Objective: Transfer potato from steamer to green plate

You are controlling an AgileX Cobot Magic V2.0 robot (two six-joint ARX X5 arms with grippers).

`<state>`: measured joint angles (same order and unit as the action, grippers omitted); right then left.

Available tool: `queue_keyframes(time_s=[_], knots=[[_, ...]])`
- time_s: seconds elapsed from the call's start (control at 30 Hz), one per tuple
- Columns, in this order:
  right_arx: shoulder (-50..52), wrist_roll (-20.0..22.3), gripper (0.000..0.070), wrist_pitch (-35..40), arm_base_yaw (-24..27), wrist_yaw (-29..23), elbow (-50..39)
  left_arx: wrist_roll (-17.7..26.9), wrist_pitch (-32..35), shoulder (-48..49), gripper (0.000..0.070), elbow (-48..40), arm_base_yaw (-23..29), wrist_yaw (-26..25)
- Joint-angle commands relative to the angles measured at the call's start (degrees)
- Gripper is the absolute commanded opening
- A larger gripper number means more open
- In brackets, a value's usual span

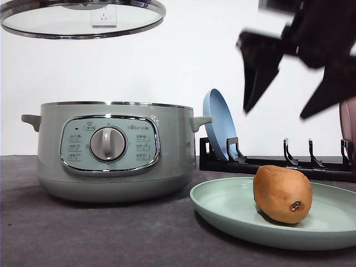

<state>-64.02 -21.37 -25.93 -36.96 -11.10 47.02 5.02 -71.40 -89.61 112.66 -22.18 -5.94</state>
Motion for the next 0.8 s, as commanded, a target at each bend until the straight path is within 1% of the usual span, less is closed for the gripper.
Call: queue_keyframes(time_s=[0.0, 0.1, 0.3, 0.53, 0.77], knots=[[0.91, 2.70, 0.0591, -0.82, -0.05, -1.00, 2.22, -0.09, 1.79, -1.37, 0.0001, 2.23, -0.51, -0.20], [3.56, 4.24, 0.0591, -2.44, 0.45, -1.43, 4.87, -0.09, 1.83, -2.83, 0.0001, 2.23, -1.19, -0.20], [8.17, 5.80, 0.0591, -3.77, 1.21, -1.43, 8.06, -0.09, 2.11, -6.11, 0.0001, 2.23, -2.71, -0.19], [11.44, 6.70, 0.0590, -4.54, 1.21, -1.46, 8.55, 0.18, 3.08, -9.97, 0.0001, 2.23, -3.71, -0.09], [12.08, 6.87, 0.0590, -5.59, 1.21, -1.43, 8.55, 0.70, 4.16, -12.60, 0.0001, 2.23, -3.95, -0.06]])
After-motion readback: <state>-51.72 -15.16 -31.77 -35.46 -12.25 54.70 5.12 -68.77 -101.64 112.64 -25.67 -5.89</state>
